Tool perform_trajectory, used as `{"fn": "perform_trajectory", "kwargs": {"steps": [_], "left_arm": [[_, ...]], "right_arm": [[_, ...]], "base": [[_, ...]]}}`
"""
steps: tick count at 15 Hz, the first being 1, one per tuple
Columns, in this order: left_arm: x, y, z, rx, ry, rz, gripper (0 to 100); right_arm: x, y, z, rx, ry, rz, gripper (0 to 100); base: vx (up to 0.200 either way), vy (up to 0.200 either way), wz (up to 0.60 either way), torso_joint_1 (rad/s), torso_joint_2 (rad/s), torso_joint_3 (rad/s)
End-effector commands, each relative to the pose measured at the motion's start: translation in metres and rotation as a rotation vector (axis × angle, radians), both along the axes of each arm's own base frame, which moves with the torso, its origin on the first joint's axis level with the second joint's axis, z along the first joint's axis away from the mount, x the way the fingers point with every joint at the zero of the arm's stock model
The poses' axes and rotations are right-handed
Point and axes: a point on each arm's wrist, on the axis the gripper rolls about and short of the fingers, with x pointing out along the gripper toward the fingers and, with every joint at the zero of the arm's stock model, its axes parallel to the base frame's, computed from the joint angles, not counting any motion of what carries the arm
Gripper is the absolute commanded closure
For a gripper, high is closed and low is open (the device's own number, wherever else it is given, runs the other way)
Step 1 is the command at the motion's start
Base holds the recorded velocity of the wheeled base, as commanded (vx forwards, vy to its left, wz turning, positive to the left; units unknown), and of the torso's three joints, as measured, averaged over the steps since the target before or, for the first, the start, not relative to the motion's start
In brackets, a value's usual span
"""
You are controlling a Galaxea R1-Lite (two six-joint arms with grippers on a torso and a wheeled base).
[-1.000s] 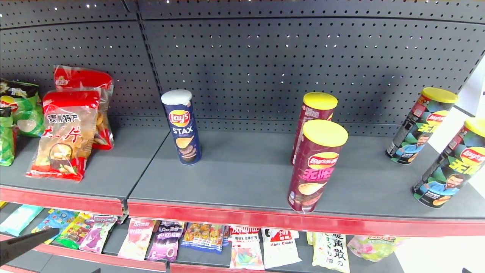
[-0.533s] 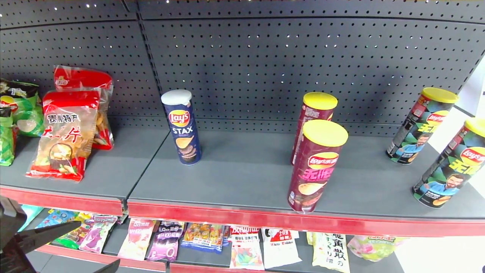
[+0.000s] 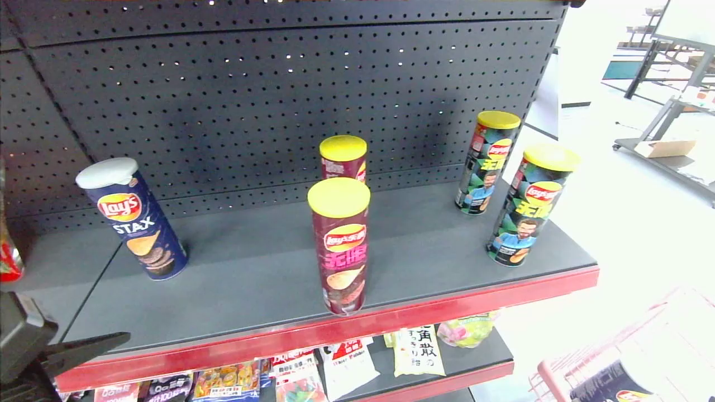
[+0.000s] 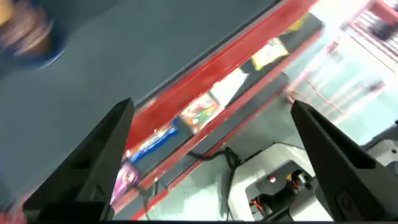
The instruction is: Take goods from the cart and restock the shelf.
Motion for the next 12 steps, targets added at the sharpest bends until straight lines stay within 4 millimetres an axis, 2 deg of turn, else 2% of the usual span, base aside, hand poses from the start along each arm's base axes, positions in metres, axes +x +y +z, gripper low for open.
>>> {"fn": "perform_trajectory", "kwargs": {"steps": [1, 3, 4, 7, 9, 12], "left_arm": [[0.005, -0.01, -0.003, 0.018, 0.036, -0.073, 0], [0.024, -0.033, -0.01, 0.039, 0.071, -0.16, 0], [0.041, -0.047, -0.015, 0.044, 0.065, -0.158, 0], [0.089, -0.076, -0.035, 0.049, 0.021, 0.082, 0], [0.098, -0.085, -0.042, 0.053, 0.04, 0.133, 0], [0.1, -0.086, -0.049, 0.111, 0.092, 0.151, 0]], "right_arm": [[-0.004, -0.001, -0.007, 0.011, -0.014, 0.002, 0], [-0.009, -0.002, -0.019, 0.035, -0.045, -0.006, 0], [-0.013, -0.002, -0.025, 0.037, -0.067, -0.025, 0], [-0.017, -0.003, -0.028, 0.041, -0.099, -0.034, 0], [-0.017, -0.003, -0.028, 0.041, -0.099, -0.034, 0], [-0.017, -0.003, -0.028, 0.044, -0.1, -0.028, 0]], "base": [[0.0, 0.0, 0.0, 0.0, 0.0, 0.0], [0.0, 0.0, 0.0, 0.0, 0.0, 0.0], [0.0, 0.0, 0.0, 0.0, 0.0, 0.0], [0.0, 0.0, 0.0, 0.0, 0.0, 0.0], [0.0, 0.0, 0.0, 0.0, 0.0, 0.0], [0.0, 0.0, 0.0, 0.0, 0.0, 0.0]]}}
